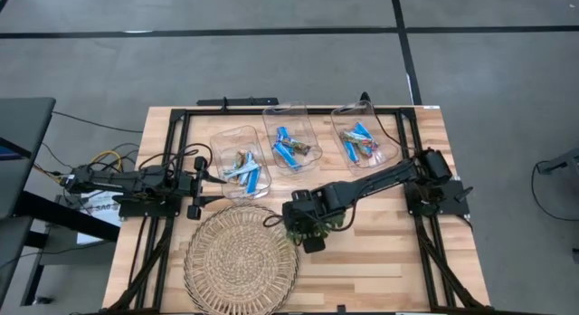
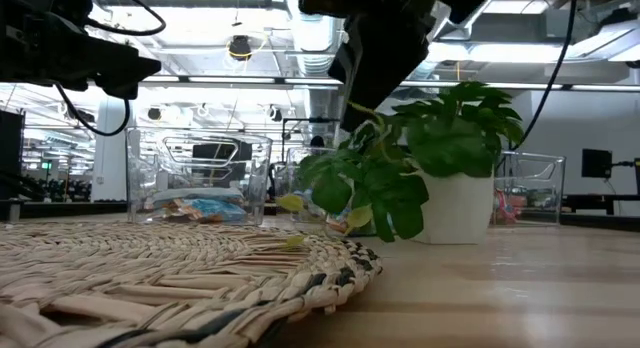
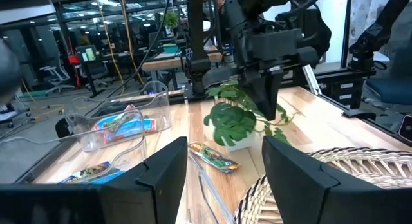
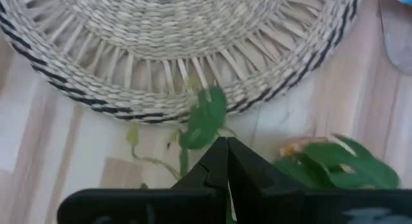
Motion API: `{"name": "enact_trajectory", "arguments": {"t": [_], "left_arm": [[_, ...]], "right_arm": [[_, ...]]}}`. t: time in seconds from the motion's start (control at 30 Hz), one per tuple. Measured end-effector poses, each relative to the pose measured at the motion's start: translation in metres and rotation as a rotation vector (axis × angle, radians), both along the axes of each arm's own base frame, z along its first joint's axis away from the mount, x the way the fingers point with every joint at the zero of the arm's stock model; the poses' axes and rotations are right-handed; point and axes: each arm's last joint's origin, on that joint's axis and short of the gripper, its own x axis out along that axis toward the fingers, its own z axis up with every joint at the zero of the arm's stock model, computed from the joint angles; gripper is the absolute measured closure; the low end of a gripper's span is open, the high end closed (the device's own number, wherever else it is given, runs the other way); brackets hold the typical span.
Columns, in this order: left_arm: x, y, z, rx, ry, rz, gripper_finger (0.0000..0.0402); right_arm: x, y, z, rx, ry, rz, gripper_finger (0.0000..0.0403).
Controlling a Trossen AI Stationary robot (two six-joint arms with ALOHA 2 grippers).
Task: Pick and place Granola Bars by type
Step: Adjust the potted plant
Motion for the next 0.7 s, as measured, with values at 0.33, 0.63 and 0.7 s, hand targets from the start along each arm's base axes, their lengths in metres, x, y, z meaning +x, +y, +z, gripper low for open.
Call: {"name": "enact_trajectory", "arguments": {"t": [0.33,0.63,0.7], "left_arm": [[0.000,0.000,0.000,0.002,0.000,0.000,0.0206],[0.000,0.000,0.000,0.000,0.000,0.000,0.0206],[0.000,0.000,0.000,0.010,-0.001,0.000,0.0206]], "right_arm": [[-0.012,-0.005,-0.029,-0.008,0.078,-0.024,0.0402],[-0.018,-0.008,-0.032,-0.017,0.145,-0.052,0.0403],[-0.020,-0.010,-0.032,-0.021,0.174,-0.069,0.0403]]}}
